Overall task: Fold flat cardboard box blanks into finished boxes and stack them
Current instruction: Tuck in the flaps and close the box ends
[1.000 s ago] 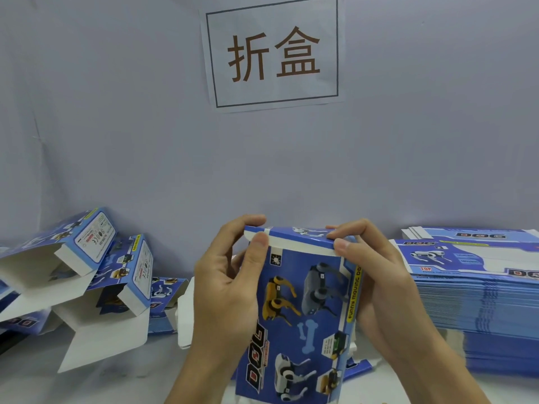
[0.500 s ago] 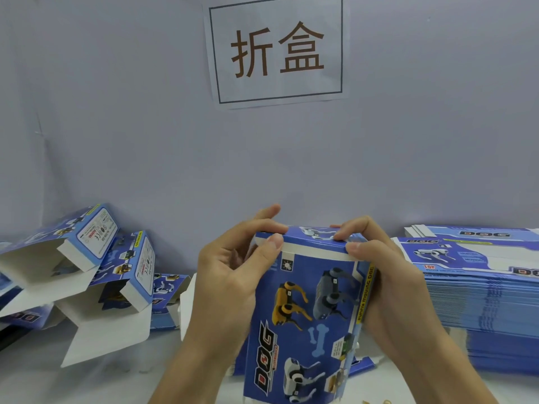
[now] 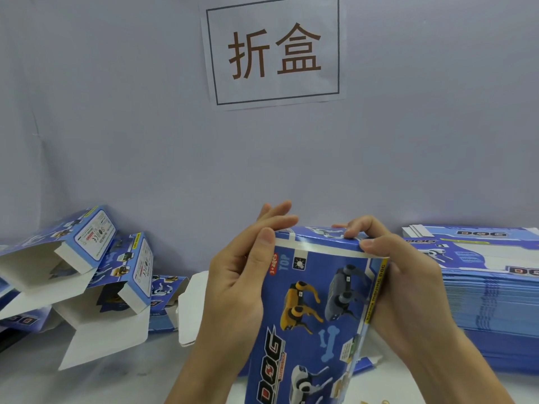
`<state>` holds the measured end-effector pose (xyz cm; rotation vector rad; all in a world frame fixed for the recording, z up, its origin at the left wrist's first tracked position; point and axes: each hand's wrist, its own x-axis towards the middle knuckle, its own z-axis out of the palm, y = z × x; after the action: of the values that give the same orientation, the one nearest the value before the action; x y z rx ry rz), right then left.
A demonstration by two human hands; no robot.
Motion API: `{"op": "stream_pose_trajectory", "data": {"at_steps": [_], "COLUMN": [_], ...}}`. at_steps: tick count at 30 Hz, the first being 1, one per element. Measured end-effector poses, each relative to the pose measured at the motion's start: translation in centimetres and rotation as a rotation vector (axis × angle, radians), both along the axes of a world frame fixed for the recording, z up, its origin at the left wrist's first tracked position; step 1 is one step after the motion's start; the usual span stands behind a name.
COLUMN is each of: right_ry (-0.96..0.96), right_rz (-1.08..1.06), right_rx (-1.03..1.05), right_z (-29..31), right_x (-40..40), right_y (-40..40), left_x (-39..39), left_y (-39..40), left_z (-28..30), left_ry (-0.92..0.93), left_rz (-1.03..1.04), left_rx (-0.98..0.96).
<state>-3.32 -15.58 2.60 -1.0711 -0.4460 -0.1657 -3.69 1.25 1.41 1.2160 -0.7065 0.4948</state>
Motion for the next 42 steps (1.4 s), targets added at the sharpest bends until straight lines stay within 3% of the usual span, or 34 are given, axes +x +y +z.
{"op": "stream_pose_trajectory", "data": {"at_steps": [2, 6, 10, 18, 37, 42], "right_ry": [-0.016, 0.029, -0.086, -0.142, -0.196, -0.232], "right_rz": [0.129, 0.043, 0.085, -0.067, -0.13, -0.224], "right_rx": [0.075, 0.035, -0.036, -0.092, -0.04, -0.132], "right_z": [-0.7, -0.6, -0.9, -2.0, -2.2, -2.3], "right_x": [-0.7, -0.6, -0.4, 0.1, 0.7, 0.7], "right_y": [0.0, 0.5, 0.3, -0.1, 0.8, 0.8], "left_x": [0.0, 0.2, 0.1, 0.3, 0.5, 0.7], "left_y": [0.2, 0.5, 1.2, 1.3, 1.4, 1.6], "left_z": [0.2, -0.2, -0.4, -0.4, -0.6, -0.5], "left_ry": [0.005, 0.016, -0.033, -0.048, -0.041, -0.019], "left_rz": [-0.042, -0.006, -0.071, -0.008, 0.12, 0.12], "left_rx": [0.008, 0.022, 0.041, 0.059, 0.046, 0.131]}}
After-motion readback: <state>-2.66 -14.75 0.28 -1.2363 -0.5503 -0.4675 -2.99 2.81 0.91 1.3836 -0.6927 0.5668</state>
